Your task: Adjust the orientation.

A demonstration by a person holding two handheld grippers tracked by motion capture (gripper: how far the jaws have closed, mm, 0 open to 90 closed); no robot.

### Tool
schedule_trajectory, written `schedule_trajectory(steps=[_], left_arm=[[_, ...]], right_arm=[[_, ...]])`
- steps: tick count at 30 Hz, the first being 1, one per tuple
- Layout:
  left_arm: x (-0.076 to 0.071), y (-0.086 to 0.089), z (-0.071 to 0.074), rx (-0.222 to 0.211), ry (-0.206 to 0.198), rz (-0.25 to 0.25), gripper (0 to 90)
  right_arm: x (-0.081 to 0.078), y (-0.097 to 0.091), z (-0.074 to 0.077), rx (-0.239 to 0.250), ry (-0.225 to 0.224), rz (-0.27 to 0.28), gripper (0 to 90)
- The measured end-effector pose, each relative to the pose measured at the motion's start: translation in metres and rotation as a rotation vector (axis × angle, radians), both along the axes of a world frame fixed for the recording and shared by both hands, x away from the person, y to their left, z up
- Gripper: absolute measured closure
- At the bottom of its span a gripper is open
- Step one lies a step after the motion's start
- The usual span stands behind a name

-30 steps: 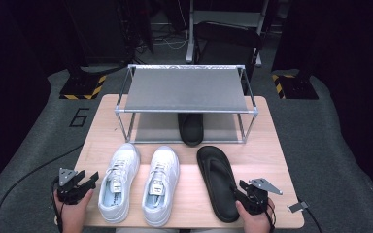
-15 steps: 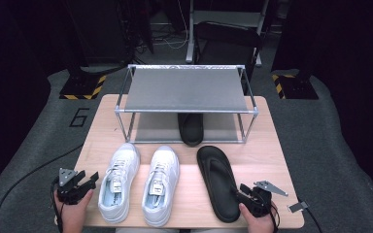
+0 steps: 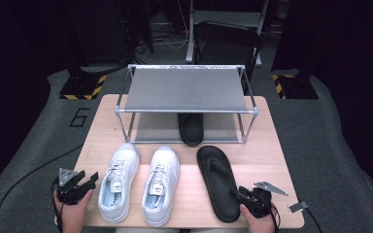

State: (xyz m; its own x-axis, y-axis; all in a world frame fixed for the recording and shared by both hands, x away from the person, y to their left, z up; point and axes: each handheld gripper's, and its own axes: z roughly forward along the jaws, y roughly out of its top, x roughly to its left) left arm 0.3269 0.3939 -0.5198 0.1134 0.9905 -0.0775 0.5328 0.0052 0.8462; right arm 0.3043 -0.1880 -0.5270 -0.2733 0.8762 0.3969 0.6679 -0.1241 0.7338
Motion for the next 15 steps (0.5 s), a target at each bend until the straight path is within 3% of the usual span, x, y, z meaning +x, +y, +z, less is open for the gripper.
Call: schedule_trajectory(steps=[1, 7, 15], left_arm=[[0.0000, 0.0000, 0.0000, 0.000, 0.000, 0.000, 43.2], [0.0010, -0.0018, -0.0015, -0.003, -0.024, 0.010, 43.2], [0.0000, 0.0000, 0.0002, 0.006, -0.005, 0.000, 43.2]], right_arm=[[-0.0003, -0.0003, 0.0003, 0.007, 0.016, 0.002, 52.4], [0.0010, -0.0014, -0.0018, 0.024, 0.008, 0.014, 53.0], [0.0021, -0.0047, -0.0037, 0.066, 0.042, 0.017, 52.7]])
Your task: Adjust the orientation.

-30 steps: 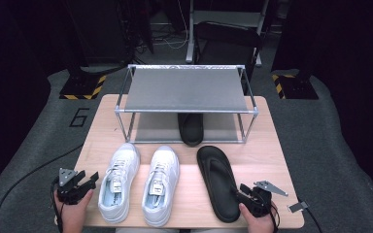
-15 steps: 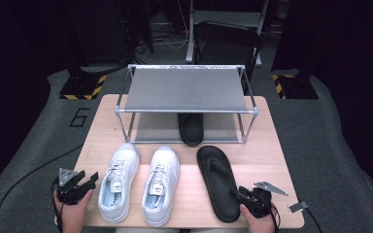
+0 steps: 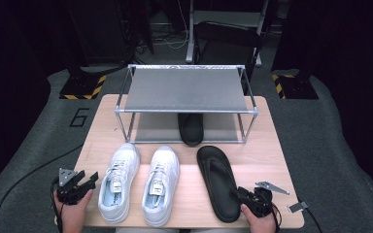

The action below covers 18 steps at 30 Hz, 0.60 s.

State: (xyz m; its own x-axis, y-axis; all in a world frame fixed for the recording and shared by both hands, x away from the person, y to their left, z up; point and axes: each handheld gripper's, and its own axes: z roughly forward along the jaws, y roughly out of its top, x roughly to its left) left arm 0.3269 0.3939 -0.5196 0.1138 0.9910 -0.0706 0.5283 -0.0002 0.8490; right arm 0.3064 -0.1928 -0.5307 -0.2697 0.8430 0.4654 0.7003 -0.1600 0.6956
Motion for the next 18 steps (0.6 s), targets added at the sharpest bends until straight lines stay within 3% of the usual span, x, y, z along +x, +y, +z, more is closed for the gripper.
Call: schedule_trajectory(steps=[12, 18], left_arm=[[0.0009, -0.0017, -0.0012, -0.008, -0.014, 0.008, 43.1], [0.0004, -0.0014, -0.0005, -0.005, -0.005, 0.004, 43.1]], right_arm=[[0.0040, -0.0046, -0.0023, 0.053, 0.024, 0.037, 57.6], [0.0037, -0.0051, -0.0023, 0.082, 0.047, 0.021, 59.5]])
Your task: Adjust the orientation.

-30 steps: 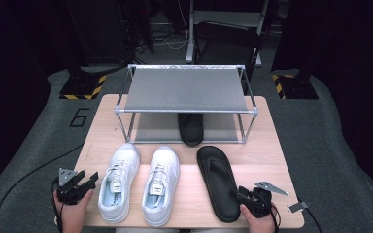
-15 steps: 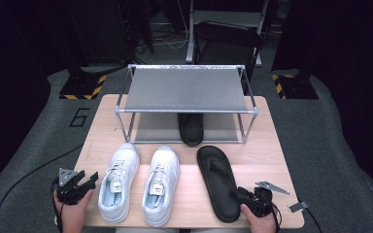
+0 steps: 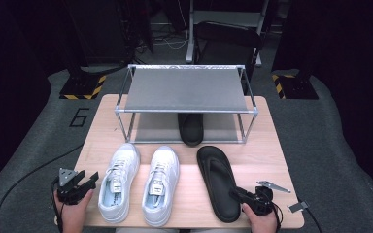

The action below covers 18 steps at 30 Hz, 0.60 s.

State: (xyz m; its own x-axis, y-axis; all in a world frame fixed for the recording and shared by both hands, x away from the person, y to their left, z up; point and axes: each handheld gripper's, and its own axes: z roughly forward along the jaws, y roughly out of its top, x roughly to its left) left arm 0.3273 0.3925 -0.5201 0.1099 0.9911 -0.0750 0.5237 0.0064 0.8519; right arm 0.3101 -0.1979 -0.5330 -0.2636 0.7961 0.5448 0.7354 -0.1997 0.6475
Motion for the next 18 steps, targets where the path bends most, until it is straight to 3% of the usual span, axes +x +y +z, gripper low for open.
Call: schedule_trajectory(steps=[2, 4, 18], left_arm=[[0.0007, -0.0001, -0.0009, -0.001, -0.014, 0.004, 43.2], [0.0001, 0.0006, 0.0003, 0.002, 0.003, -0.003, 43.2], [0.0011, 0.0001, -0.0008, 0.005, -0.011, 0.003, 43.1]], right_arm=[[-0.0002, -0.0001, -0.0002, 0.007, 0.004, -0.006, 60.7], [-0.0004, -0.0005, -0.0010, 0.028, 0.006, -0.016, 61.5], [-0.0018, -0.0015, -0.0028, 0.063, 0.014, -0.048, 64.0]])
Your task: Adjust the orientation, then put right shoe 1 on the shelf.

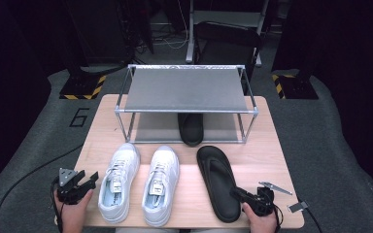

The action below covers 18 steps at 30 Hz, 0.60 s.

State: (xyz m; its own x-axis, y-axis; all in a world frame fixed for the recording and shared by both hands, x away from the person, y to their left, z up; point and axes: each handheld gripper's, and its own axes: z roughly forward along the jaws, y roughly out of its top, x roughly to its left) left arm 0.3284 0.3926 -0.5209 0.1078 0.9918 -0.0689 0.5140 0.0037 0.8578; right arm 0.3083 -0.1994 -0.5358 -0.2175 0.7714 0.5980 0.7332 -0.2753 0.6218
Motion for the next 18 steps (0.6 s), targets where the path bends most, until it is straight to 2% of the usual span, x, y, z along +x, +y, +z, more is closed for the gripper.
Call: schedule_trajectory(steps=[3, 6, 7, 9, 18], left_arm=[[0.0005, 0.0001, 0.0004, 0.002, 0.017, -0.006, 43.1], [0.0002, -0.0006, 0.0007, 0.001, 0.014, -0.005, 43.1], [0.0002, -0.0005, 0.0003, 0.007, 0.000, -0.003, 43.2], [-0.0003, 0.0005, 0.0012, 0.006, 0.018, -0.008, 43.1], [-0.0003, 0.0007, 0.0011, -0.007, 0.012, -0.002, 43.2]], right_arm=[[-0.0001, -0.0013, -0.0004, 0.011, 0.003, -0.007, 64.4], [0.0003, -0.0028, -0.0016, 0.021, -0.002, -0.009, 64.7], [0.0001, -0.0032, -0.0015, 0.020, -0.002, -0.008, 64.8], [-0.0010, -0.0033, -0.0010, 0.030, 0.008, -0.014, 65.0], [-0.0033, -0.0040, -0.0003, 0.047, 0.009, -0.030, 65.4]])
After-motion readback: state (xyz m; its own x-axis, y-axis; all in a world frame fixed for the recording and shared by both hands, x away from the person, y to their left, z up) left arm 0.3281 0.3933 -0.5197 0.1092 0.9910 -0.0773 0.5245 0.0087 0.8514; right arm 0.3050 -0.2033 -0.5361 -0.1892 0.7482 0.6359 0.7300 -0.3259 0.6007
